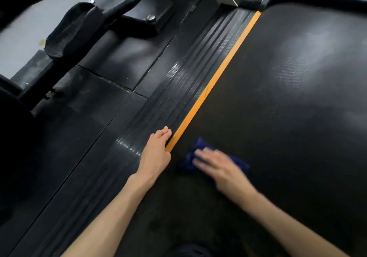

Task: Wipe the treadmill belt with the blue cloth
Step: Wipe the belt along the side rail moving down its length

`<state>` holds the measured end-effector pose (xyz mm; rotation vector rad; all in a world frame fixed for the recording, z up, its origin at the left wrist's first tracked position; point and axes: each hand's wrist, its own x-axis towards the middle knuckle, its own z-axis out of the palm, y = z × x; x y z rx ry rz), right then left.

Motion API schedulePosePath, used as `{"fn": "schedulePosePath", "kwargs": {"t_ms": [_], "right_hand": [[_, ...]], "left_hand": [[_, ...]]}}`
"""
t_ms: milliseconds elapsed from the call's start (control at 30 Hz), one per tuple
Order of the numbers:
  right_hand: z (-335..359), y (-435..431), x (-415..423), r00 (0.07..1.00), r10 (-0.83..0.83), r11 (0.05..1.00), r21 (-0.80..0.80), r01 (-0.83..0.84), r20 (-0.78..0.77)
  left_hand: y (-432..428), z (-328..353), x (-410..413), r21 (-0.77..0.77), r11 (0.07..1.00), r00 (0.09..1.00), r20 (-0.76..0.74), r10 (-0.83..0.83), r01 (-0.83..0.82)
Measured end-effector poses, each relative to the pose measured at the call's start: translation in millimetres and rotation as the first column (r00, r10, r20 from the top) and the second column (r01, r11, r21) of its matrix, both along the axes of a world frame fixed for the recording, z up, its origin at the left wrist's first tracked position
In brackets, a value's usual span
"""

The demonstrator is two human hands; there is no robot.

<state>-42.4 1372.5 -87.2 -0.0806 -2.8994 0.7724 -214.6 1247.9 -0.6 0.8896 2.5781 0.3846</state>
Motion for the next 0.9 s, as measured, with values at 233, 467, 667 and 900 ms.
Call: {"fn": "schedulePosePath", "kwargs": {"t_ms": [233,467,667,900], "right_hand": [[4.4,98.1,17.6,0.535,-0.845,0.534,-0.072,0.842,-0.002],[1.9,-88.6,-27.1,0.999,0.012,0.995,-0.101,-0.008,0.043],[-7.6,24.5,33.3,0.941,-0.334,0.942,-0.038,0.332,-0.047],[3.5,23.6,4.4,0.575,-0.818,0.57,-0.098,0.815,0.023]], "left_hand": [[1.0,4.2,0.1,-0.073,0.996,0.999,0.031,-0.042,0.044],[6.7,5.3,0.8,-0.121,0.992,0.998,-0.039,-0.046,0.041],[4.9,0.3,3.5,-0.101,0.994,0.997,-0.065,-0.042,0.036],[1.7,-1.1,9.5,-0.102,0.994,0.997,-0.061,-0.046,0.039]]}}
